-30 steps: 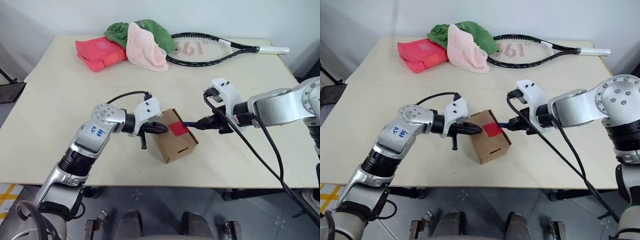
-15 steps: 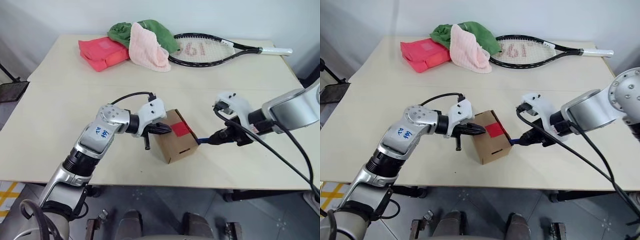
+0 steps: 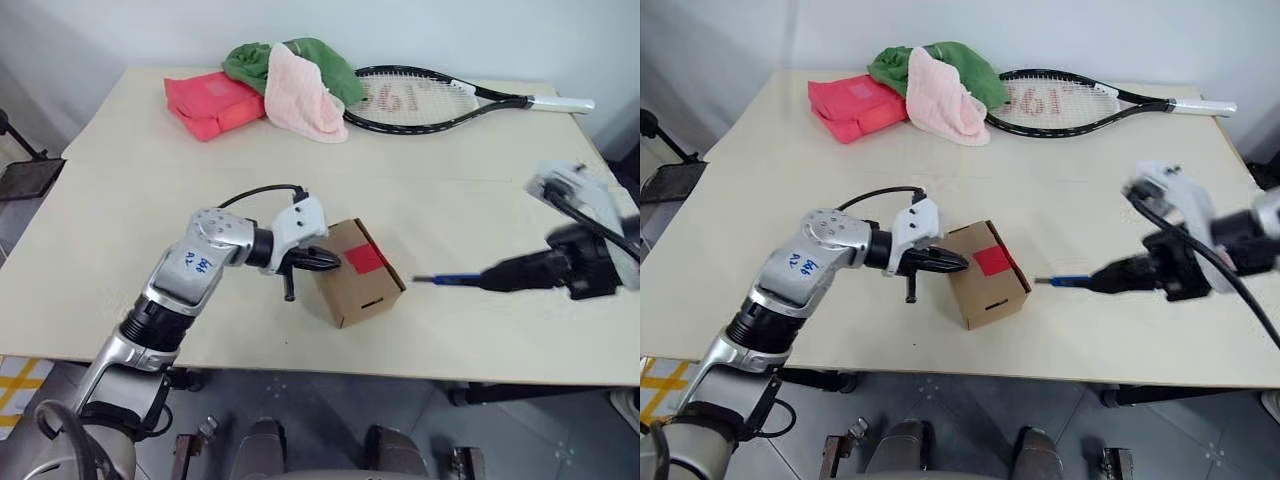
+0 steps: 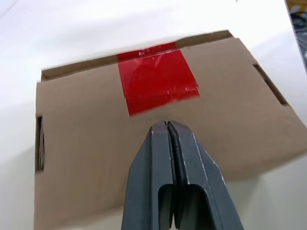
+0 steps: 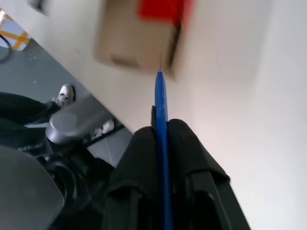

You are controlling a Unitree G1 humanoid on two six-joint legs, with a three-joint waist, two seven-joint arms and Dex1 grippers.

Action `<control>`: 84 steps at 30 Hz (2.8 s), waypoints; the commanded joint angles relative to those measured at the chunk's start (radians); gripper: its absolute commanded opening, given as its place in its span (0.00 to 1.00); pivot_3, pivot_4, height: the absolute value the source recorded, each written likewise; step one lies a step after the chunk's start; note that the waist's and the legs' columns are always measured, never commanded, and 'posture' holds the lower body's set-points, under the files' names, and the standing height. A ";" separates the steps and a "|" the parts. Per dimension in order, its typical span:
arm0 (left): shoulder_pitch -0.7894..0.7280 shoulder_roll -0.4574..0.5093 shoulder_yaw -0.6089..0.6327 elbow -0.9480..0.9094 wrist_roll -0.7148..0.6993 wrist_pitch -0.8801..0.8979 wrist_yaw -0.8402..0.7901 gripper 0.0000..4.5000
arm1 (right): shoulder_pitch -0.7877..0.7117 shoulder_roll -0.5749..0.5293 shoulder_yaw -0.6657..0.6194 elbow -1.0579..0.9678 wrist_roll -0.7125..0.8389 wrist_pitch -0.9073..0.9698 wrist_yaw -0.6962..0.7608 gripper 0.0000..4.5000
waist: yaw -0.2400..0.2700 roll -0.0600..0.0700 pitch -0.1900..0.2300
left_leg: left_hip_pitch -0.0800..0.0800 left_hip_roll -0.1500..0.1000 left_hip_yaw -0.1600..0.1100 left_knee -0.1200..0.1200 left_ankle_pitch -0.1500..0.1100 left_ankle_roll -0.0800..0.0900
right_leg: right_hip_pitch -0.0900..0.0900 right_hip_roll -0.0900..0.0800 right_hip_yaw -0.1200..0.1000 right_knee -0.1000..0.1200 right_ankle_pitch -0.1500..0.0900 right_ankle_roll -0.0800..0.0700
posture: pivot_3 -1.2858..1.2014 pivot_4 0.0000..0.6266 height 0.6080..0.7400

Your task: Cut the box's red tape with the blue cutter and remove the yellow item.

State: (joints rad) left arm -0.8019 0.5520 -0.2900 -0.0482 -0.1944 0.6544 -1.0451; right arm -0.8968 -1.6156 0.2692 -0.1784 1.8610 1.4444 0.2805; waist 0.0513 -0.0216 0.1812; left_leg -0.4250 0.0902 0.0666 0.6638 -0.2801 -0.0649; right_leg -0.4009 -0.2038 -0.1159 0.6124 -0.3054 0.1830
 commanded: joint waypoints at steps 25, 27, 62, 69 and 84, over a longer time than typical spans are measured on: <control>0.351 0.150 0.351 -0.154 -0.221 -0.092 -0.007 0.00 | 0.798 0.655 -0.598 0.458 -1.215 -1.173 0.536 0.71 | -0.023 0.002 -0.001 | 0.004 0.000 0.002 -0.001 0.000 0.000 | 0.004 0.000 0.000 0.000 0.001 0.001 | 0.52 0.24 1.00; 0.384 0.155 0.362 -0.166 -0.222 -0.091 0.007 0.00 | 0.842 0.627 -0.643 0.433 -1.203 -1.173 0.631 0.87 | -0.023 0.002 -0.001 | 0.005 0.000 0.002 -0.001 0.000 0.000 | 0.004 0.000 0.000 0.000 0.001 0.001 | 0.52 0.24 1.00; 0.460 -0.004 0.158 -0.175 -0.193 0.000 0.169 0.00 | 0.608 0.957 -0.146 -0.125 -1.466 -0.867 0.662 0.01 | -0.025 0.003 -0.001 | 0.013 0.000 0.002 -0.004 0.000 -0.001 | 0.009 0.000 0.002 0.000 0.001 0.001 | 0.52 0.24 1.00; 0.473 0.013 0.157 -0.168 -0.188 0.001 0.151 0.00 | 0.679 0.955 -0.153 -0.225 -1.444 -0.791 0.628 0.01 | -0.024 0.003 -0.001 | 0.013 0.000 0.002 -0.004 0.000 -0.001 | 0.009 0.000 0.002 0.000 0.001 0.001 | 0.52 0.24 1.00; 0.370 0.256 0.206 -0.181 -0.273 0.052 -0.096 0.00 | 0.660 0.798 -0.450 -0.324 -1.190 -0.393 0.583 0.14 | -0.021 0.003 -0.001 | 0.013 0.000 0.002 -0.005 -0.001 -0.001 | 0.009 0.000 0.002 0.000 0.001 0.001 | 0.52 0.24 1.00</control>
State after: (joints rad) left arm -0.3908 0.7963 -0.1231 -0.1888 -0.4222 0.7017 -1.1030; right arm -0.2088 -0.8066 -0.1055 -0.4391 0.5712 0.9568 0.8688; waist 0.0306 -0.0189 0.1798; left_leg -0.4124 0.0903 0.0686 0.6591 -0.2806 -0.0661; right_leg -0.3921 -0.2035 -0.1141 0.6120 -0.3045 0.1836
